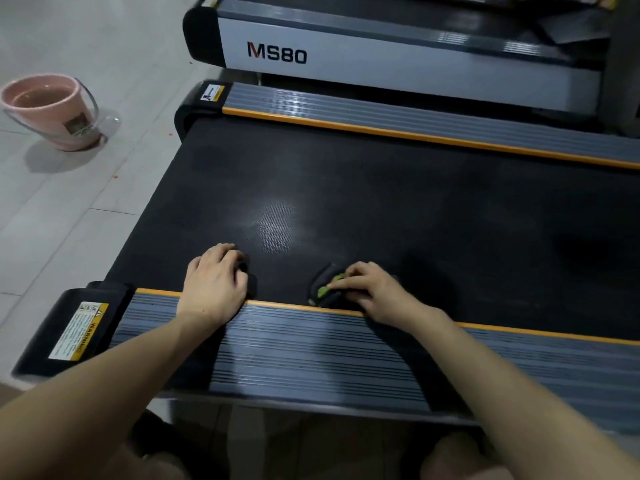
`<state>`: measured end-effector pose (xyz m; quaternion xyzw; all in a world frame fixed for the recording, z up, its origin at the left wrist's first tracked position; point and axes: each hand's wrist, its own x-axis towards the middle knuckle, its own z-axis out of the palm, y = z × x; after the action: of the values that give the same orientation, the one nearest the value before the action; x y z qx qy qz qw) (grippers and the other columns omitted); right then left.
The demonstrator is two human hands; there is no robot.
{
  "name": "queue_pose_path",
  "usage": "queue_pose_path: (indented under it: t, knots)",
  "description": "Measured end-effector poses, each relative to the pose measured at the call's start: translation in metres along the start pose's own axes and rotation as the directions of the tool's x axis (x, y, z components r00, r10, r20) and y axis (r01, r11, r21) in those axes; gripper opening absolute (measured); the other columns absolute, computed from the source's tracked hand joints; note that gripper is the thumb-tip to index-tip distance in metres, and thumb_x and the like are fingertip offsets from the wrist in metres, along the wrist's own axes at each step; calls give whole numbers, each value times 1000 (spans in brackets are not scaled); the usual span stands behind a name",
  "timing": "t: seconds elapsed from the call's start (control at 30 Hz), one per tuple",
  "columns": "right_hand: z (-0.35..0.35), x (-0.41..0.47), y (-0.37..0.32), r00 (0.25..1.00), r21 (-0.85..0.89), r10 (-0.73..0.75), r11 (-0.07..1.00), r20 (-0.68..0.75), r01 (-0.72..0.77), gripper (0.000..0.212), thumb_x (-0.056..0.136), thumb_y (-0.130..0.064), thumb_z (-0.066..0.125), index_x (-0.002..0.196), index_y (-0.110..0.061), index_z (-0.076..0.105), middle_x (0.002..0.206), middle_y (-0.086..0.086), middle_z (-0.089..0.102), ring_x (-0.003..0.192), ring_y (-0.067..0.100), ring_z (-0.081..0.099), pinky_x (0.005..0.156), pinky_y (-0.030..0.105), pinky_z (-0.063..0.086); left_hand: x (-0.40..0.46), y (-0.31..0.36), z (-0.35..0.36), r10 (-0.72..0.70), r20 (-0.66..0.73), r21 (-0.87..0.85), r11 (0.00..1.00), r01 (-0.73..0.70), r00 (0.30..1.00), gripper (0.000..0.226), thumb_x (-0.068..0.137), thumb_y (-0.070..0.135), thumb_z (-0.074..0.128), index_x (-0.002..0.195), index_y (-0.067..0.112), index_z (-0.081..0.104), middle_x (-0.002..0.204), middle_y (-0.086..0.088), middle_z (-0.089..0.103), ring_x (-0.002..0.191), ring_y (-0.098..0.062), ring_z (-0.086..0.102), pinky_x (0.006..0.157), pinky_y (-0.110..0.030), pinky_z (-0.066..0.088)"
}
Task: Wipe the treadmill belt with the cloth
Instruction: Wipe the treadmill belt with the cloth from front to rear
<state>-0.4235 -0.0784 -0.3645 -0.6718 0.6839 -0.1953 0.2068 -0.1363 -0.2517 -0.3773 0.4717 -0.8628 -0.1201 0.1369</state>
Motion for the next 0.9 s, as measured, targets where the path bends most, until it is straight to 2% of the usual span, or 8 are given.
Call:
queue_pose_path:
  t: [0.13,0.23,0.43,0.57,0.67,0.7,0.8,0.9]
  knots:
    - [-25,-39,38,985,-33,147,988,-88,-151,43,92,-18,67,122,-48,65,106,-14,53,99,11,49,92,29,45,0,1,-1,2,3,13,1000,-2,1000,26,92,23,53,113,21,68,136,1,57,134,-19,46,113,-45,34]
    - [-17,-32,36,970,-32,173,983,-168,-181,40,93,-17,66,122,-45,66,103,-12,52,96,9,46,88,25,43,-1,0,-1,4,-3,26,1000,-4,1000,24,91,22,54,111,20,69,134,1,58,134,-20,45,112,-45,34]
    - [0,26,28,916,15,203,977,-347,-211,36,91,-13,67,120,-34,70,96,-3,53,91,19,49,86,27,43,-1,-1,-1,0,9,27,1000,0,1000,29,92,26,49,112,19,68,137,1,57,138,-18,43,114,-43,33]
    - [20,92,14,866,80,240,970,-439,-228,29,89,-21,64,115,-28,74,94,3,58,89,27,53,87,30,42,-1,-1,-1,-17,39,25,1000,16,999,38,92,32,40,118,20,66,144,2,52,144,-15,36,116,-40,27]
    - [41,133,-8,898,52,150,989,-413,-142,31,87,-25,62,115,-28,74,95,4,60,88,26,53,86,21,35,1,0,0,-28,68,24,999,27,997,46,90,35,34,123,23,64,150,4,48,148,-14,31,119,-39,23]
    - [47,140,-15,912,20,100,995,-398,-100,31,88,-25,63,116,-28,73,96,3,60,89,25,52,87,22,37,2,0,0,-30,76,24,999,29,997,47,90,36,33,124,23,63,151,4,47,149,-15,30,120,-40,22]
    - [53,143,-20,919,-73,18,996,-394,-50,33,90,-30,62,122,-29,71,103,4,57,97,26,51,89,34,44,2,-1,0,-31,91,31,999,28,995,47,90,37,32,125,25,61,153,4,46,150,-15,28,121,-40,22]
    - [54,135,-19,941,-132,-8,991,-337,-39,40,91,-40,57,129,-32,65,118,5,57,112,27,54,106,46,40,2,-2,0,-31,111,40,999,27,993,46,92,38,32,127,27,59,155,5,43,151,-15,25,122,-40,20]
